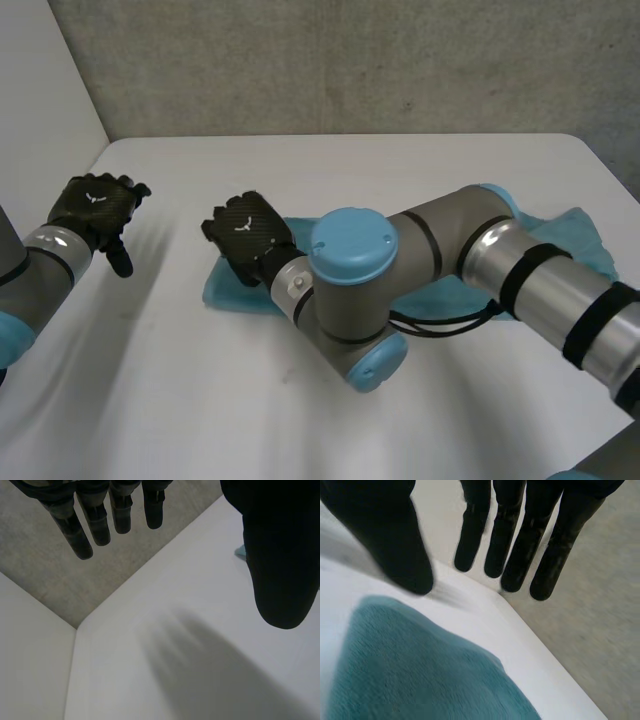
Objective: Fold the laundry
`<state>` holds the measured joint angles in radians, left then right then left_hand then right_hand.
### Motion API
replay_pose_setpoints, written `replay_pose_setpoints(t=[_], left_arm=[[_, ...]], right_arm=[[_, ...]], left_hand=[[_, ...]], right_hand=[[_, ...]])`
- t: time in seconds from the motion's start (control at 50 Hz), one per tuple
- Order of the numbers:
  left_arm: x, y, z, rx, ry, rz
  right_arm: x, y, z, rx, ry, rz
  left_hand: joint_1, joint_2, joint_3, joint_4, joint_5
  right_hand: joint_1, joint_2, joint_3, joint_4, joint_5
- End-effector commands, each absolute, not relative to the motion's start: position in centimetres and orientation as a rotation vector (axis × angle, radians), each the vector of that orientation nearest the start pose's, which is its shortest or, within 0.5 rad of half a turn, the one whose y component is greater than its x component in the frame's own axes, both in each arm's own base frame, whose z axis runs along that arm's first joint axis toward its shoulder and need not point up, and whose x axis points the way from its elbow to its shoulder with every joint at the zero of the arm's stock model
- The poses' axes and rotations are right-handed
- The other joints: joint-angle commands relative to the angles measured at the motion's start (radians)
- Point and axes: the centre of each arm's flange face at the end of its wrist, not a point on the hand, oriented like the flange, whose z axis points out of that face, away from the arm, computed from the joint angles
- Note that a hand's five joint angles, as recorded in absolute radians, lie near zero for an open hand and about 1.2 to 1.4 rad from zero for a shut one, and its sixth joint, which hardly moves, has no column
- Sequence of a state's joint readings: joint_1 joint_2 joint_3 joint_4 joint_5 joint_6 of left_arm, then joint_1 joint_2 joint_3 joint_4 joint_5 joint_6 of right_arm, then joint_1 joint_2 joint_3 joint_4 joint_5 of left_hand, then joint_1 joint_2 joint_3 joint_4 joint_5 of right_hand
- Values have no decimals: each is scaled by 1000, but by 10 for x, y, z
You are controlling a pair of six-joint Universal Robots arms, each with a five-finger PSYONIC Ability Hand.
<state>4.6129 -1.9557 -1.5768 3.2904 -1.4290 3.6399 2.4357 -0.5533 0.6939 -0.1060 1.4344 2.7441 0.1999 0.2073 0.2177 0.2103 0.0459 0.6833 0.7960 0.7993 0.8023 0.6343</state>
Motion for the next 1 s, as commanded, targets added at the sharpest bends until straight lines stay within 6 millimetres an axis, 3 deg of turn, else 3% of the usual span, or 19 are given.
replay_pose_setpoints(t=[0.02,0.06,0.08,0.1,0.14,0.18,0.24,0.3,0.32,0.4,0.52,0.9,0.98,1.0], left_arm=[[-176,-335,191,820,2234,-1839],[-175,-335,191,818,2234,-1839],[-175,-335,191,818,2234,-1839],[-175,-335,190,818,2235,-1837],[-175,-335,190,818,2238,-1833],[-176,-334,189,820,2240,-1832],[-177,-331,187,828,2249,-1824],[-178,-329,185,835,2257,-1819],[-178,-329,184,836,2259,-1817],[-178,-328,184,837,2262,-1813],[-179,-328,184,837,2262,-1816],[-179,-327,185,823,2275,-1824],[-179,-327,184,824,2278,-1820],[-179,-327,185,824,2276,-1822]], right_arm=[[436,-271,195,-1055,1819,-2097],[393,-310,209,-918,1963,-2170],[393,-311,209,-917,1964,-2171],[364,-326,223,-823,2020,-2190],[353,-331,227,-783,2041,-2195],[321,-348,230,-664,2118,-2189],[274,-370,217,-471,2257,-2135],[246,-380,206,-376,2348,-2085],[228,-386,200,-333,2410,-2049],[195,-391,183,-278,2553,-1932],[179,-392,169,-282,2608,-1820],[175,-401,133,-313,2637,-1742],[175,-404,130,-307,2627,-1755],[175,-406,131,-305,2612,-1777]], left_hand=[[-22,-29,-39,-32,-42],[-22,-29,-39,-32,-42],[-22,-29,-39,-32,-42],[-22,-29,-39,-32,-42],[-19,-26,-37,-29,-39],[-19,-26,-37,-29,-39],[-19,-26,-37,-29,-39],[-19,-26,-37,-29,-39],[-19,-26,-37,-29,-39],[-19,-26,-37,-29,-39],[-19,-26,-37,-29,-39],[-19,-26,-37,-29,-39],[-19,-26,-37,-29,-39],[-19,-26,-37,-29,-39]], right_hand=[[-66,-179,-182,-185,-191],[-96,-209,-212,-215,-222],[-96,-209,-212,-215,-222],[-96,-209,-212,-215,-222],[-96,-209,-212,-215,-222],[-90,-203,-206,-209,-216],[-90,-203,-206,-209,-216],[-85,-197,-201,-204,-210],[-85,-197,-201,-204,-210],[-87,-200,-203,-207,-213],[-105,-218,-221,-224,-231],[-23,-136,-139,-142,-148],[267,154,151,148,141],[573,460,457,454,447]])
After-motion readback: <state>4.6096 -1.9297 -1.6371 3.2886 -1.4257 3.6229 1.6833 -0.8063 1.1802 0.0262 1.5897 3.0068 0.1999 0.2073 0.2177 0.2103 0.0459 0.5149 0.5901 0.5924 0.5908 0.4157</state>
